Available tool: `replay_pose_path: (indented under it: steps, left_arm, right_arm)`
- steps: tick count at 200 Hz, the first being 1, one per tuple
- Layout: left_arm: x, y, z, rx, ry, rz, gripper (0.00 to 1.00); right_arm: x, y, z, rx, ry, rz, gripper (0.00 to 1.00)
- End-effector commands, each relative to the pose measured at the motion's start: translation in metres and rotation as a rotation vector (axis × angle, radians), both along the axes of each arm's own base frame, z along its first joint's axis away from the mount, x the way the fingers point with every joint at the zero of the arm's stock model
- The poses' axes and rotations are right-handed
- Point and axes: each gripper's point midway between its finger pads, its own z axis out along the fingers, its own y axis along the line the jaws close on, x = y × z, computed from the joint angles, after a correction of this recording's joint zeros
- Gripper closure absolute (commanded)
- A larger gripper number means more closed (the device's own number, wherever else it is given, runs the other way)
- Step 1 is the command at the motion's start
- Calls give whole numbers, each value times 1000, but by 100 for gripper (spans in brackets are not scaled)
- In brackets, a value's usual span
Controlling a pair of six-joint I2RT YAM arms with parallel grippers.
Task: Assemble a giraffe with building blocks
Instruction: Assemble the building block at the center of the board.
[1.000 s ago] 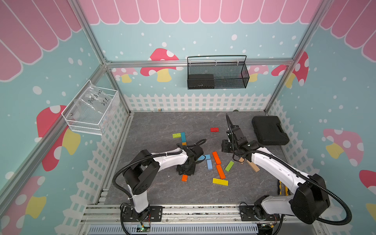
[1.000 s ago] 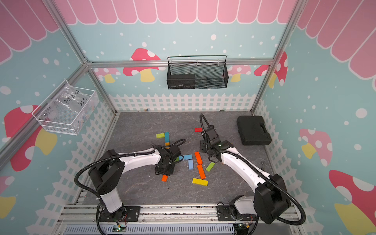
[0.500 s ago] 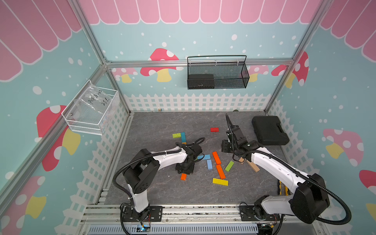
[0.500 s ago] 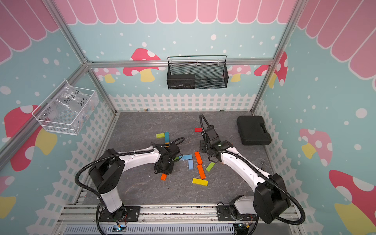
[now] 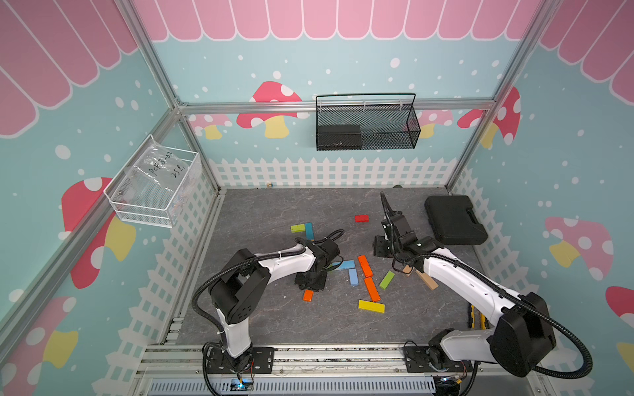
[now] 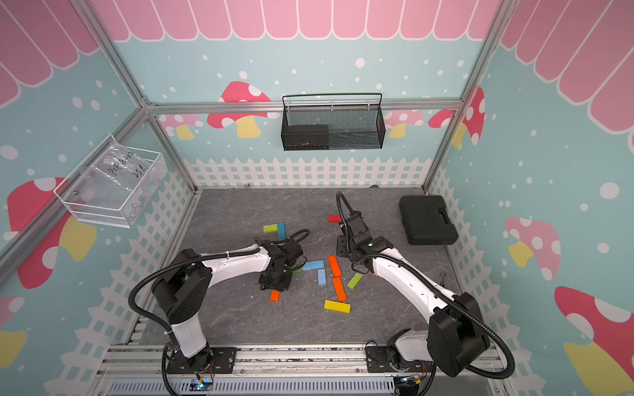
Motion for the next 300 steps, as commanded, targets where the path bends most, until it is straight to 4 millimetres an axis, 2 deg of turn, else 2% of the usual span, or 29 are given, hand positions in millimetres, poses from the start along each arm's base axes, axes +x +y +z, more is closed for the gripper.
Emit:
replay_pose_path:
  steps: [1,164,199,218,237,268,283,300]
  left_arm:
    - [9,5,-10,38,-12,-7,82]
    - [19,1,-9,40,-19,-4,77]
    - [20,1,-5,38,-28,-4,71]
    - [20,2,-2,35,-32,-5,61]
    - [21,1,3,23,-42,-6,53]
    - [23,-1,18,-3,-74,-7,45]
    - [26,-3,33,-25,-103,-6,42]
    - [29,-8,62,-75,-154,-13,38]
  right_arm:
    - [4,-1,1,-4,-6,-11,45]
    - [5,-1,0,-7,-6,-9,45]
    - [5,-1,1,-7,-8,-10,45]
    - [5,-1,0,-7,-7,-10,45]
    - [5,-1,1,-7,-8,-8,45]
    - [5,-1,1,-9,-10,-5,40]
    - [5,-1,4,-9,-15,-2,37]
    - [6,-1,8,-13,-24,0,36]
